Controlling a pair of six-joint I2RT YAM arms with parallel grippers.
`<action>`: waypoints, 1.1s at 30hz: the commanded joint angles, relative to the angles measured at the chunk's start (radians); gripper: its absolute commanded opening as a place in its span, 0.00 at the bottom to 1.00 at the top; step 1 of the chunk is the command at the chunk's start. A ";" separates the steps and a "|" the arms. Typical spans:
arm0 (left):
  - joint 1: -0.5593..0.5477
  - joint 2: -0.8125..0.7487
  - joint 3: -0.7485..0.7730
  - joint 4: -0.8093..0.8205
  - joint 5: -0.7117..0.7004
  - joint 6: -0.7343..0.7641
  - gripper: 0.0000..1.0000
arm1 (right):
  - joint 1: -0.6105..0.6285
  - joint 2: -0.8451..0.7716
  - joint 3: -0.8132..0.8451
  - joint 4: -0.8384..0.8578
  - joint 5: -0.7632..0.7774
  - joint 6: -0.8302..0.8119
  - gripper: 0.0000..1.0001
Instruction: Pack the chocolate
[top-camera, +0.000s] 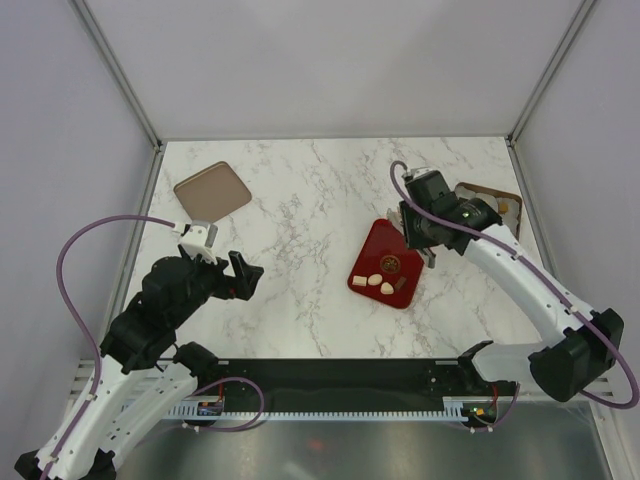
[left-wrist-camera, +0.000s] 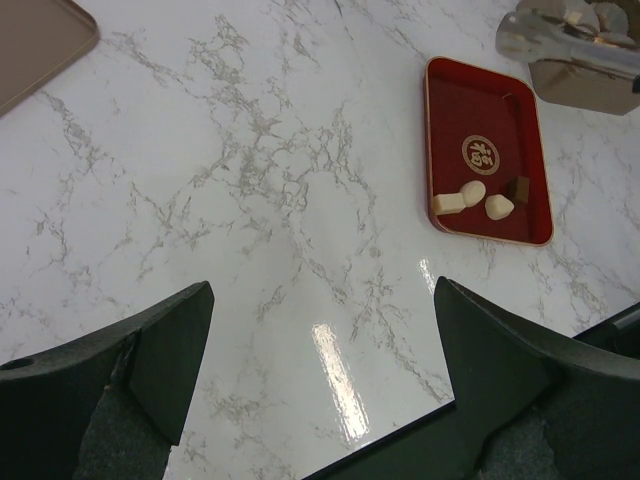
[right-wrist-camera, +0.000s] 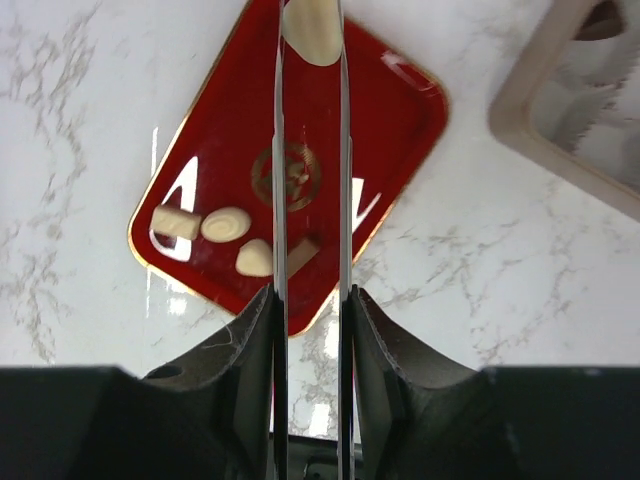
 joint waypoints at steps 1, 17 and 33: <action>-0.007 -0.007 -0.001 0.015 -0.011 -0.026 1.00 | -0.112 0.009 0.100 -0.042 0.094 -0.013 0.31; -0.014 -0.011 -0.001 0.015 -0.017 -0.029 1.00 | -0.496 0.086 0.077 0.033 0.152 0.010 0.32; -0.016 -0.017 0.001 0.015 -0.014 -0.029 1.00 | -0.602 0.141 -0.023 0.134 0.100 0.046 0.35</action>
